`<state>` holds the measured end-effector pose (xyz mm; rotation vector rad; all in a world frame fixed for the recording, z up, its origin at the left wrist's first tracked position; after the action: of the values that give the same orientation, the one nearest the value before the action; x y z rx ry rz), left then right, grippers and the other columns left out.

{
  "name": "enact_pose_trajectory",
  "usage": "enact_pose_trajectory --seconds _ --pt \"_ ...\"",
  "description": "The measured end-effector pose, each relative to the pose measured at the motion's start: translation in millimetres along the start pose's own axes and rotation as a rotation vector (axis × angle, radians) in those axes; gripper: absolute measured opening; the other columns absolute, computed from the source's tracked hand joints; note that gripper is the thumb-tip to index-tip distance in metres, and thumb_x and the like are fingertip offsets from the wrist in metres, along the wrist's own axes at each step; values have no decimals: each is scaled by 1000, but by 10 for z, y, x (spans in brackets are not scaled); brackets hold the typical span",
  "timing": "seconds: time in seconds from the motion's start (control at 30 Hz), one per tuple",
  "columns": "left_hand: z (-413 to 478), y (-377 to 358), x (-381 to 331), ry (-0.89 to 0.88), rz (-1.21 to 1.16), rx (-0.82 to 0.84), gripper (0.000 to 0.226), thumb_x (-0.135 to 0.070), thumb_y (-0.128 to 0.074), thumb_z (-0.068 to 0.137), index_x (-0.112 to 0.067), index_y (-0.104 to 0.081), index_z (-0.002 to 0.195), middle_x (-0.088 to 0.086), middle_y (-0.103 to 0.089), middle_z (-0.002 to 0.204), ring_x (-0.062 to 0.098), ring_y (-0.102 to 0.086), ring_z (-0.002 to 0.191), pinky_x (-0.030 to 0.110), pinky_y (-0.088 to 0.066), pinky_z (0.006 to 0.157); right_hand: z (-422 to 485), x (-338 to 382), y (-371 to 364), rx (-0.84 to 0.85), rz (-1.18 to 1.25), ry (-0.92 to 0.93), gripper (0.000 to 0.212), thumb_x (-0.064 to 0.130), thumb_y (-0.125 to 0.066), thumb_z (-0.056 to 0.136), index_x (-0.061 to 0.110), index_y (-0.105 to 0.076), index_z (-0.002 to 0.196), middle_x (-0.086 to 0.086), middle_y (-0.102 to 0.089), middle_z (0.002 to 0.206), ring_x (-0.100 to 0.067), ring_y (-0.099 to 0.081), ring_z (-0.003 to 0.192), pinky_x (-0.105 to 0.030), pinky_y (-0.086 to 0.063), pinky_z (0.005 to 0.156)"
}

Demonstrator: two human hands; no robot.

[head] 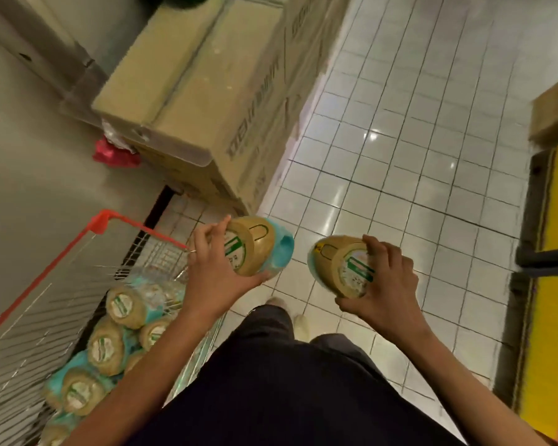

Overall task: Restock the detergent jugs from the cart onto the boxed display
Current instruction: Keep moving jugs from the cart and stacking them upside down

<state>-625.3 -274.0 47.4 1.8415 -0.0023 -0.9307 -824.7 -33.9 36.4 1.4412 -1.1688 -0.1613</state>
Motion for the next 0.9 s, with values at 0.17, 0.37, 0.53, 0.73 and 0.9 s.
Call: enact_pose_trajectory --seconds 0.17,0.37,0.53,0.73,0.9 --pt "690 -257 -427 -71 48 53 134 -95 -70 43 -38 -27 156 -6 -29 144 28 -44 127 51 -53 100 468 -228 326 -53 53 -76 120 59 -80 53 26 -32 158 -2 -38 145 -27 -38 127 -52 -40 103" --pt "1723 -495 -889 -131 35 76 131 -96 -67 44 -40 -27 156 -8 -28 143 30 -42 132 56 -49 104 1289 -338 666 -90 52 -124 122 46 -95 56 25 -32 159 -4 -39 146 -30 -40 129 -51 -39 104" --pt "2658 -576 -1300 -196 11 109 132 -106 -55 46 -39 -28 156 -8 -28 146 28 -43 133 58 -51 104 2037 -321 1032 -117 43 -164 121 43 -95 57 25 -33 159 -4 -39 146 -29 -39 129 -53 -40 104" --pt "3559 -585 -1823 -273 27 113 124 -91 -73 52 -39 -29 155 -3 -30 148 27 -46 129 52 -55 97 2898 -350 1427 -132 56 -185 122 44 -95 57 27 -31 159 -5 -39 146 -30 -39 130 -53 -40 105" --pt "4182 -674 -2167 -247 22 111 128 -93 -69 50 -39 -26 158 -4 -29 148 30 -47 132 57 -56 97 3635 -455 1713 -108 54 -164 124 45 -95 57 28 -30 161 -5 -38 147 -31 -38 131 -53 -37 107"
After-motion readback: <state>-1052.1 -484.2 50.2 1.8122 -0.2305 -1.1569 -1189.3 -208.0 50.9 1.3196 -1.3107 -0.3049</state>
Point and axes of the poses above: each hand's wrist, its own z-axis towards the middle knuckle, its own y-axis out of the back of the hand, x = y × z, the point moved 6 cm from there along z, towards the middle knuckle
